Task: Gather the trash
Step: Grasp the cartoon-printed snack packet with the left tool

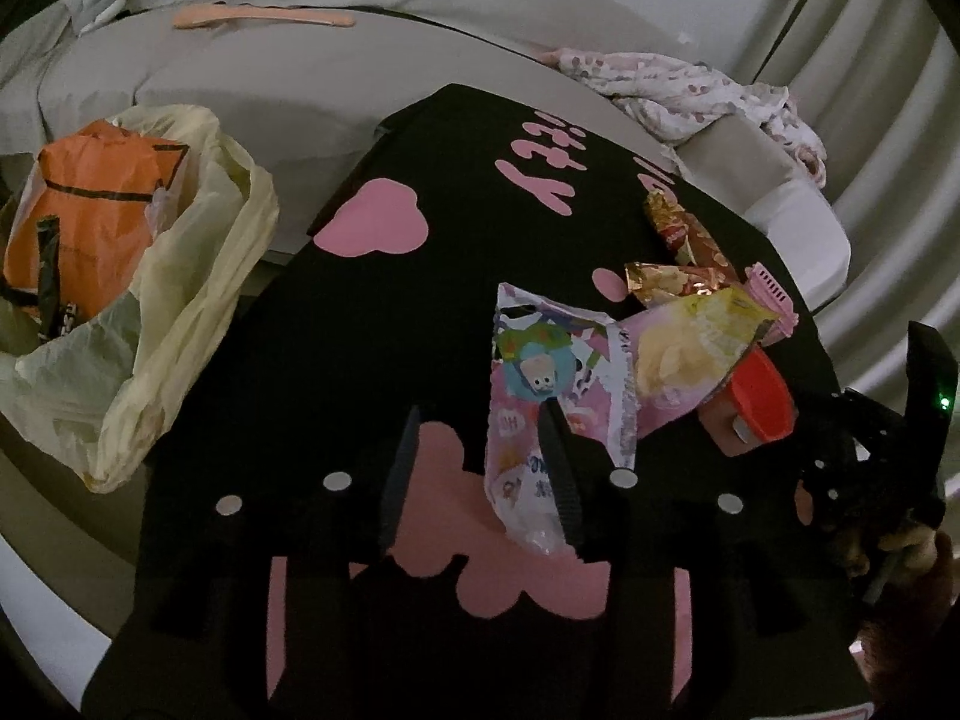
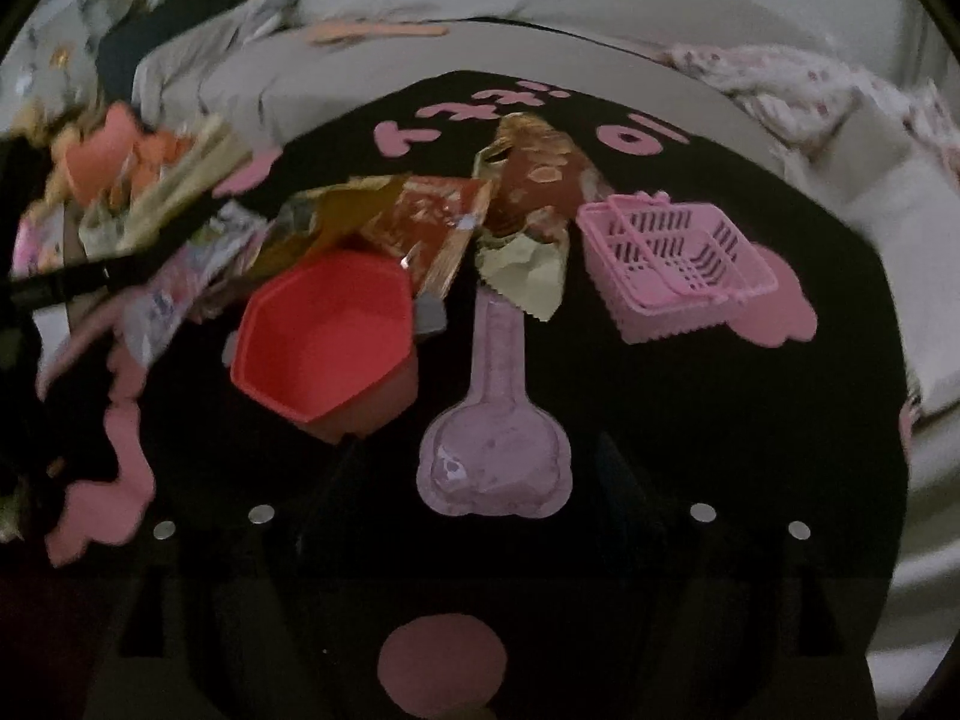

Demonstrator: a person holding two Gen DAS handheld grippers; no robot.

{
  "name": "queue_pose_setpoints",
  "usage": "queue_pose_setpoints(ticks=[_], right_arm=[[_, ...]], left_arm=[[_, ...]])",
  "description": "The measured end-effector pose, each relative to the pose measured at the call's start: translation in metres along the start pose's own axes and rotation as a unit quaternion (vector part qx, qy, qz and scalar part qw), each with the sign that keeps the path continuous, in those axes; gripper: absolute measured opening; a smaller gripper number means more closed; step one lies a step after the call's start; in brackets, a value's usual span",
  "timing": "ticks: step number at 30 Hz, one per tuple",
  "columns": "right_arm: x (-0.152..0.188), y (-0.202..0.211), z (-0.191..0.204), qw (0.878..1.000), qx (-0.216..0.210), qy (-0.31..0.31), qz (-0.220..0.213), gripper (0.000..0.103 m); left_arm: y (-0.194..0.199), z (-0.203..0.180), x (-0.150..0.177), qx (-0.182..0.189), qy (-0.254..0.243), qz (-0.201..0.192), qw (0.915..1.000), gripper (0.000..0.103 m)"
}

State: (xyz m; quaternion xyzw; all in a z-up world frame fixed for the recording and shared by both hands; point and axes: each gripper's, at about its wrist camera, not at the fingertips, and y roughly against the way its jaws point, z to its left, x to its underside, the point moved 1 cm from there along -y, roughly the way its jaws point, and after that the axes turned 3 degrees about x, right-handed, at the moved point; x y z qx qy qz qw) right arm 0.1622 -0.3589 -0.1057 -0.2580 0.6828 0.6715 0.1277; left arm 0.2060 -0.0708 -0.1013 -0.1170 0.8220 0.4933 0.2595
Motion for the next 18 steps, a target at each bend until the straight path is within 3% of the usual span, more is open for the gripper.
queue_pose_setpoints(ticks=[2,6,18], right_arm=[[0.001,0.001,-0.003,1.0,-0.008,-0.012,-0.008,0.075],[0.001,0.004,-0.007,0.999,0.004,-0.022,-0.024,0.048],[0.015,0.059,-0.01,0.994,0.022,-0.049,-0.09,0.047]], left_arm=[[0.004,0.0,0.003,0.002,0.001,0.0,1.0,0.043],[0.011,-0.001,0.009,0.01,0.003,0.0,0.9999,0.046],[0.006,-0.005,0.019,0.011,0.01,0.014,0.9998,0.051]])
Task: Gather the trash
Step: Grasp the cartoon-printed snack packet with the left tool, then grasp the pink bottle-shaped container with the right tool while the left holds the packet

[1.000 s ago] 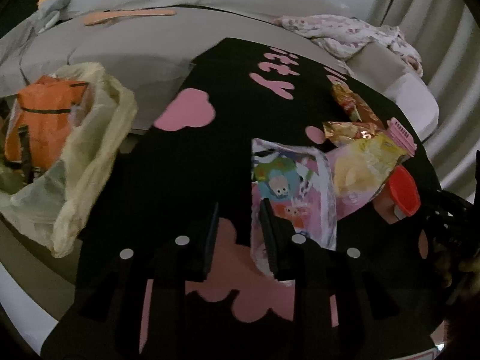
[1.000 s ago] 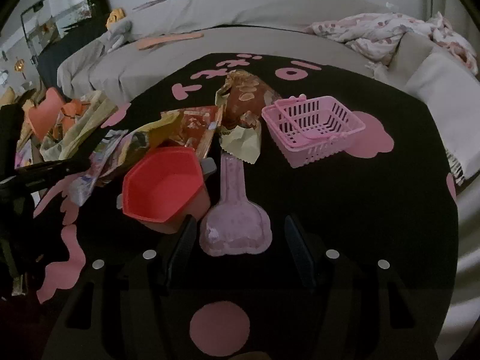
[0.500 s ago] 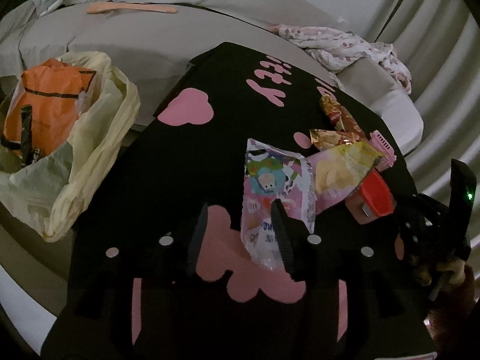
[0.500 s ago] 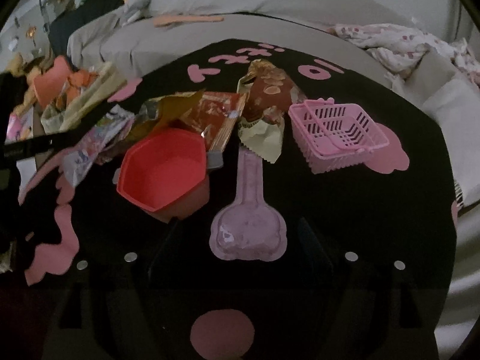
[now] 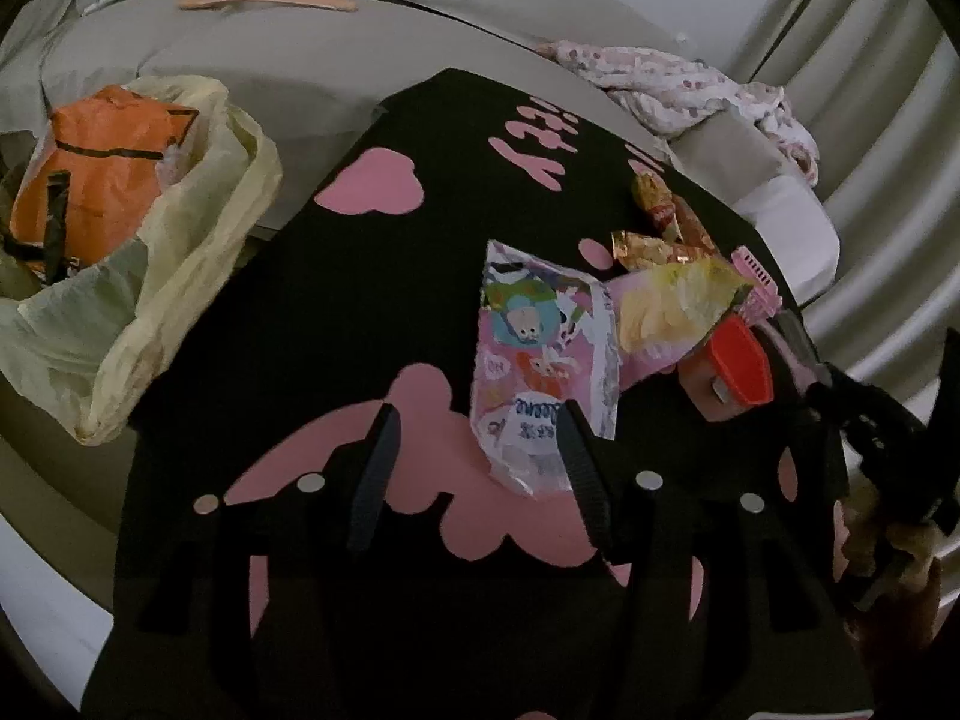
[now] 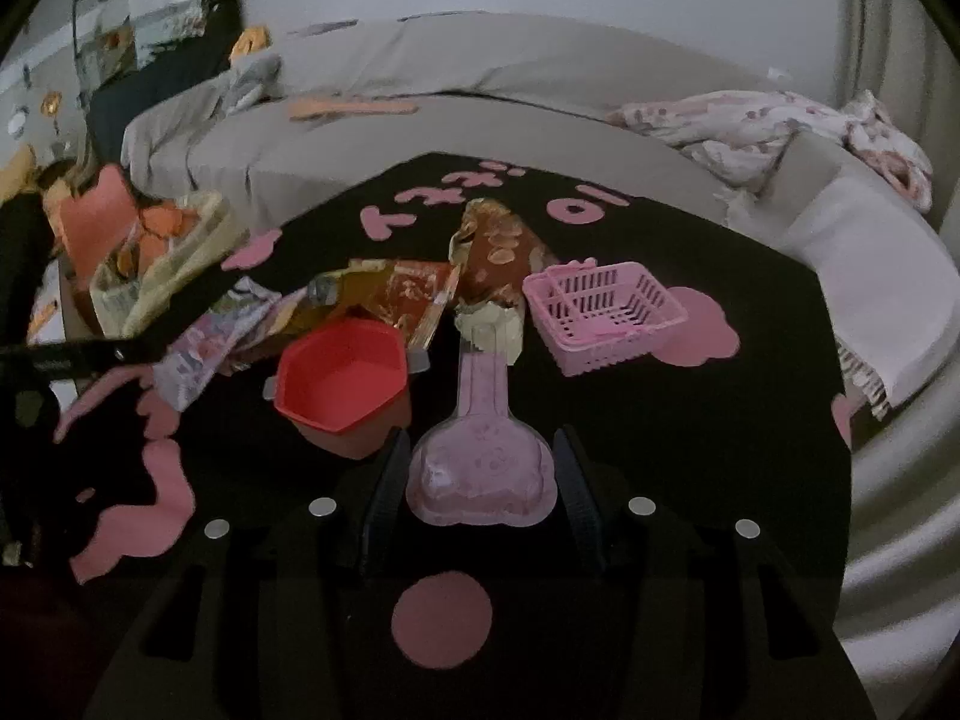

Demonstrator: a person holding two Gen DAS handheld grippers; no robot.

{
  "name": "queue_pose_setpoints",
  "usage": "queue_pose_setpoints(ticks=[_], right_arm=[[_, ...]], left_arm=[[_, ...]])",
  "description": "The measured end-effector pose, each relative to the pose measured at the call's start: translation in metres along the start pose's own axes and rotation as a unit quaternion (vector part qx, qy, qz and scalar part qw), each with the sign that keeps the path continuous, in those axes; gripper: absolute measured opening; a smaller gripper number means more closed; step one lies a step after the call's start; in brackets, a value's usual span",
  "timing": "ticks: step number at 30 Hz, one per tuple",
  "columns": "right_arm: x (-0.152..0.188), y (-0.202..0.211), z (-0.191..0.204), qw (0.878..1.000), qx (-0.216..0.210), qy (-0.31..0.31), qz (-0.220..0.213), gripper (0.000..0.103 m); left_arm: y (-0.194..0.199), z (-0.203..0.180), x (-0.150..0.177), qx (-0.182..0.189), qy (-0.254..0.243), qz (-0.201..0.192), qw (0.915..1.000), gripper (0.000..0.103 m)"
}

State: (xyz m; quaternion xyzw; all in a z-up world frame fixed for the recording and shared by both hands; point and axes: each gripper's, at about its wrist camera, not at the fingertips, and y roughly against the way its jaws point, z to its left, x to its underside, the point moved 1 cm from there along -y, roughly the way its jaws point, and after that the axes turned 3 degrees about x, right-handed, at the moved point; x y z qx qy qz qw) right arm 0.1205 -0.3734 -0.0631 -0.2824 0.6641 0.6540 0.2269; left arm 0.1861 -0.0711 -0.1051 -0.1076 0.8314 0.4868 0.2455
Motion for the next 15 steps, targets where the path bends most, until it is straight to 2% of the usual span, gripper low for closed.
queue_pose_setpoints(ticks=[7,15], right_arm=[[0.007,0.015,-0.003,1.0,-0.012,-0.026,-0.011,0.047],[0.013,0.012,-0.016,0.998,-0.017,-0.066,-0.012,0.047]], left_arm=[[-0.011,-0.015,0.001,-0.044,-0.032,0.002,0.9985,0.052],[-0.032,-0.038,-0.003,-0.098,-0.099,0.012,0.9902,0.061]])
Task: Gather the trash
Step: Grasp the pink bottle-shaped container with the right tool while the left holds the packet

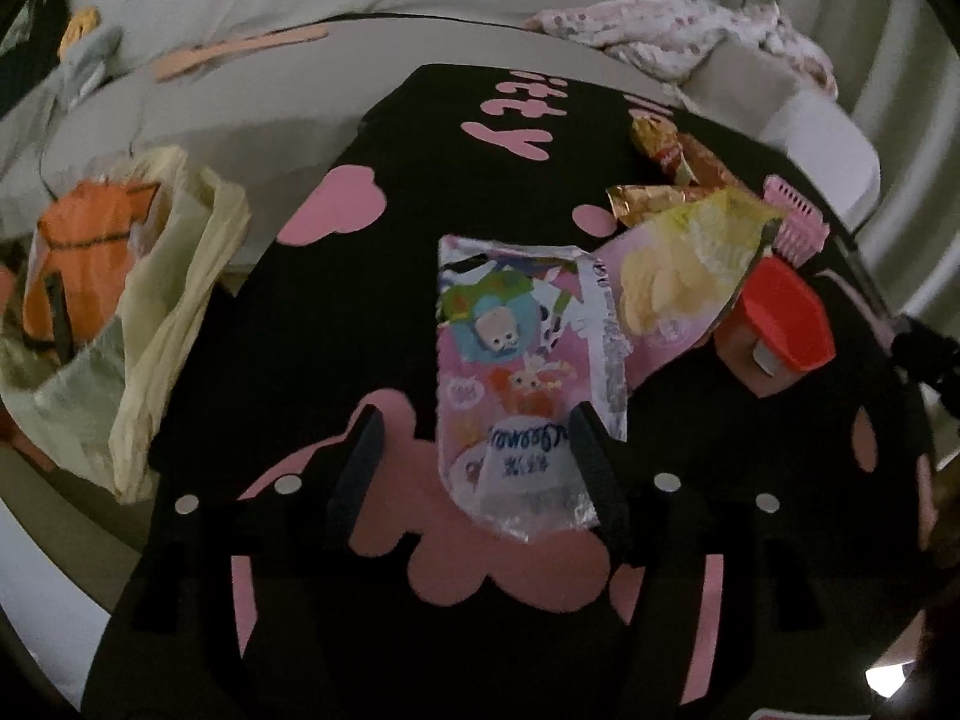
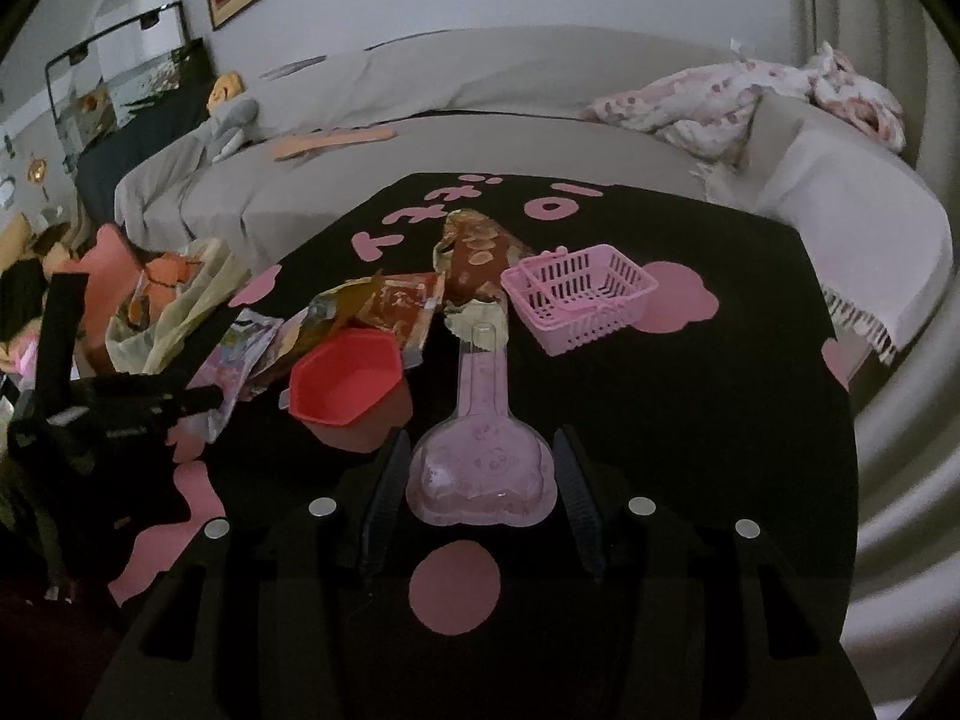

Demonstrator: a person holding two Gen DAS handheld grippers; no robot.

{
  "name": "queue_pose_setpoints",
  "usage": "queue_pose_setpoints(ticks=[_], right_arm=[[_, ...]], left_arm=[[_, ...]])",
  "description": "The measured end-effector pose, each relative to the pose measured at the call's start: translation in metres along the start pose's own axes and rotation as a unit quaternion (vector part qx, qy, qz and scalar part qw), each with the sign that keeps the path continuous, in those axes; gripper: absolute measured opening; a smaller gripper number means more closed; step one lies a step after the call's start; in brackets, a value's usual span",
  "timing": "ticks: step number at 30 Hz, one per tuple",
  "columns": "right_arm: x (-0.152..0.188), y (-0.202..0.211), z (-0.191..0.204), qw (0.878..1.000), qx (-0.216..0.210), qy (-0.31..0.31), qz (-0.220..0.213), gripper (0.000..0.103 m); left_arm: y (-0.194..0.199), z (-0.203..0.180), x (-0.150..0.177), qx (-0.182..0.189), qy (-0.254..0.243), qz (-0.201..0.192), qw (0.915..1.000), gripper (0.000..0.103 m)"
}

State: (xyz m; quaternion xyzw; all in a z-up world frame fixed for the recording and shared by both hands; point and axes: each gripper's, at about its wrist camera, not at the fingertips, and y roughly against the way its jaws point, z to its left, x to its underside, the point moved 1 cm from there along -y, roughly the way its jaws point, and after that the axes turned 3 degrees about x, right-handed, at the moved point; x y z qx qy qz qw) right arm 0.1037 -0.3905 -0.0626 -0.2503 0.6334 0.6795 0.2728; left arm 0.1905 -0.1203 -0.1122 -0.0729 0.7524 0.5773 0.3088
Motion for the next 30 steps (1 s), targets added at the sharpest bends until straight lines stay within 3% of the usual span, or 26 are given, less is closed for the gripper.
queue_pose_setpoints(ticks=[6,7,8,11,12,25,30], right_arm=[[0.004,0.001,-0.008,1.0,-0.004,-0.018,-0.006,0.047],[0.005,0.001,-0.01,1.0,-0.005,-0.022,-0.007,0.047],[0.005,0.002,-0.011,1.0,-0.006,-0.025,-0.008,0.047],[0.006,0.004,-0.013,0.999,-0.009,-0.031,-0.013,0.047],[0.006,0.006,-0.013,0.999,-0.01,-0.032,-0.015,0.047],[0.002,0.045,-0.002,0.998,-0.012,-0.021,-0.062,0.047],[-0.001,0.059,0.009,0.997,-0.009,-0.002,-0.075,0.047]], left_arm=[[-0.008,-0.011,-0.007,-0.015,-0.017,0.004,0.9997,0.064],[-0.008,-0.011,-0.007,-0.014,-0.018,0.004,0.9997,0.059],[-0.007,-0.013,-0.007,-0.011,-0.02,0.002,0.9997,0.044],[-0.001,-0.016,-0.004,0.004,-0.02,0.001,0.9998,0.015],[0.001,-0.016,-0.003,0.013,-0.016,0.001,0.9998,0.012],[0.083,0.001,-0.003,0.051,0.026,-0.101,0.9932,0.004],[0.085,0.009,0.002,0.085,0.048,-0.09,0.9912,0.008]])
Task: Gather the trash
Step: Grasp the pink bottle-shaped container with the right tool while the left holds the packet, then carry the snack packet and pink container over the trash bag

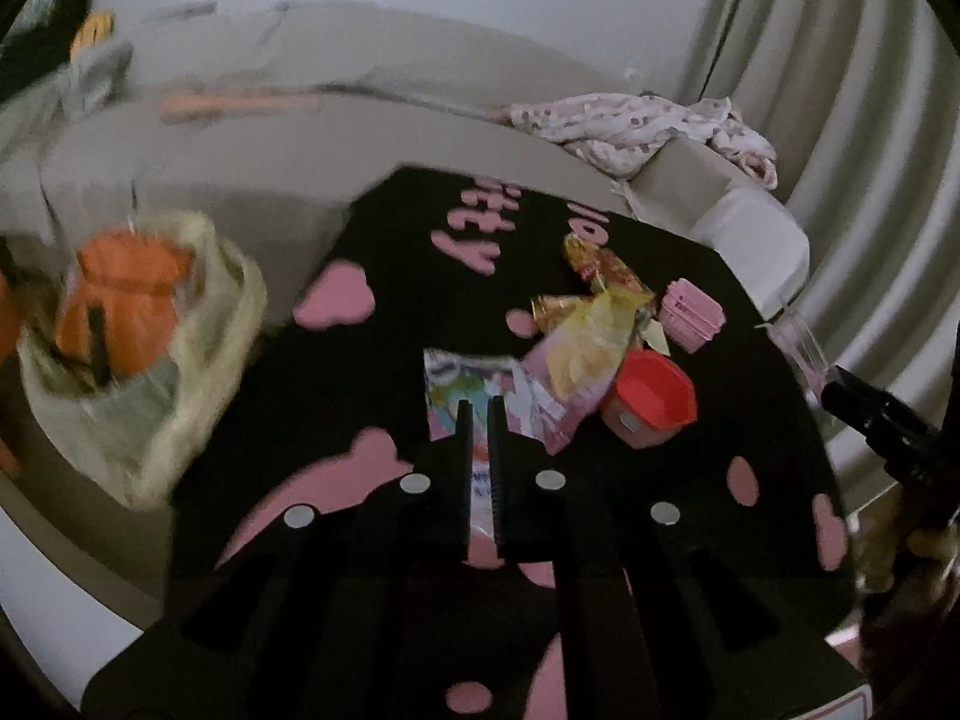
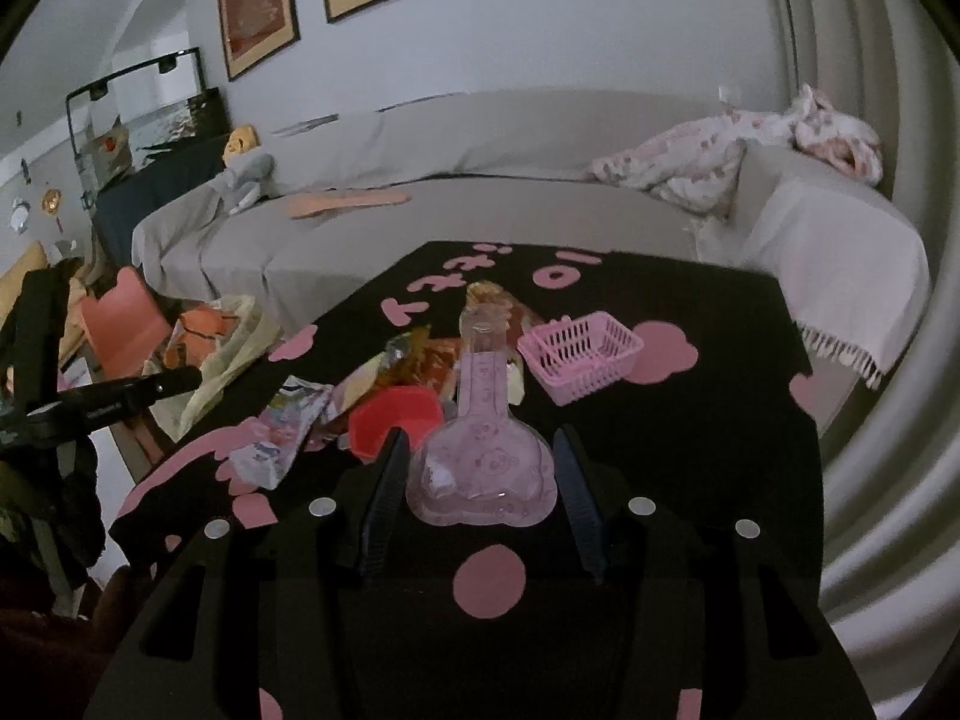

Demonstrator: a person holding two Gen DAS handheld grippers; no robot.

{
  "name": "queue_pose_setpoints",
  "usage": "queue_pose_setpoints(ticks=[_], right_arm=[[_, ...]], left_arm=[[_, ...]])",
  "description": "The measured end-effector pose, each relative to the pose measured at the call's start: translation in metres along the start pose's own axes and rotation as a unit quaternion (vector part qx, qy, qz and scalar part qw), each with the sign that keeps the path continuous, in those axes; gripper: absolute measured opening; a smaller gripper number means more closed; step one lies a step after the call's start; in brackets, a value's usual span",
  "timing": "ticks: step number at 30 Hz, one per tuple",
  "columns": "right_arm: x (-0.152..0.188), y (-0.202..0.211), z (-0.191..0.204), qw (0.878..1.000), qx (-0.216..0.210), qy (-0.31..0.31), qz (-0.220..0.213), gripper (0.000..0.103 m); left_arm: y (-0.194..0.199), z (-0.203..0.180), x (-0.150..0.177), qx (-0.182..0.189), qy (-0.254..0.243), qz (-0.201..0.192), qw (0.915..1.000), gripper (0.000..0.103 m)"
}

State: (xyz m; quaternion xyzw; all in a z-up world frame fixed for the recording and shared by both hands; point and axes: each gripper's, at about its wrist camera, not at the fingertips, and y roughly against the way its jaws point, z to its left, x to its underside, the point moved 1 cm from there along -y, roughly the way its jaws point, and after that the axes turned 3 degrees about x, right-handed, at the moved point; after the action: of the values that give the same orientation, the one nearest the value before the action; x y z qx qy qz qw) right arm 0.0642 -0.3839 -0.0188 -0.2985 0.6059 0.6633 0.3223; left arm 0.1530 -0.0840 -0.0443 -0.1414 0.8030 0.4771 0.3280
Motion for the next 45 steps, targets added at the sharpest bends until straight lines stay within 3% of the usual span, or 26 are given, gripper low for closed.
queue_pose_setpoints(ticks=[2,3,6,9,13,15,17,18,36,45], right_arm=[[-0.001,0.005,0.004,1.0,0.0,0.004,-0.004,0.047],[-0.001,0.007,0.005,1.0,0.0,0.005,-0.005,0.047],[0.002,0.011,0.004,1.0,0.003,0.007,-0.008,0.047],[0.006,0.011,-0.001,1.0,0.006,-0.001,-0.004,0.047],[0.013,0.005,-0.011,1.0,0.004,-0.02,0.007,0.047],[0.016,0.002,-0.012,1.0,0.0,-0.025,0.01,0.047],[0.017,0.0,-0.012,1.0,0.0,-0.025,0.011,0.047],[0.017,-0.001,-0.012,1.0,0.0,-0.025,0.011,0.047],[-0.02,0.033,0.032,0.998,-0.018,0.033,-0.045,0.047],[-0.059,0.045,0.084,0.992,-0.064,0.078,-0.077,0.047]], left_arm=[[-0.014,0.01,0.01,0.016,0.035,0.026,0.9989,0.033],[-0.022,0.014,0.015,0.021,0.052,0.036,0.9978,0.036],[-0.037,0.016,0.019,0.022,0.059,0.043,0.9971,0.037],[-0.052,0.014,0.014,-0.011,0.027,0.033,0.999,0.037],[-0.081,0.017,0.009,-0.024,0.016,0.066,0.9974,0.037],[-0.084,0.013,0.007,-0.026,0.005,0.068,0.9974,0.03],[-0.084,0.008,0.008,-0.026,-0.004,0.071,0.9972,0.003],[-0.083,0.007,0.008,-0.026,-0.008,0.07,0.9972,0.003],[0.038,-0.02,-0.026,-0.023,-0.042,-0.071,0.9963,0.003],[0.103,0.035,-0.042,-0.052,0.002,-0.141,0.9886,0.003]])
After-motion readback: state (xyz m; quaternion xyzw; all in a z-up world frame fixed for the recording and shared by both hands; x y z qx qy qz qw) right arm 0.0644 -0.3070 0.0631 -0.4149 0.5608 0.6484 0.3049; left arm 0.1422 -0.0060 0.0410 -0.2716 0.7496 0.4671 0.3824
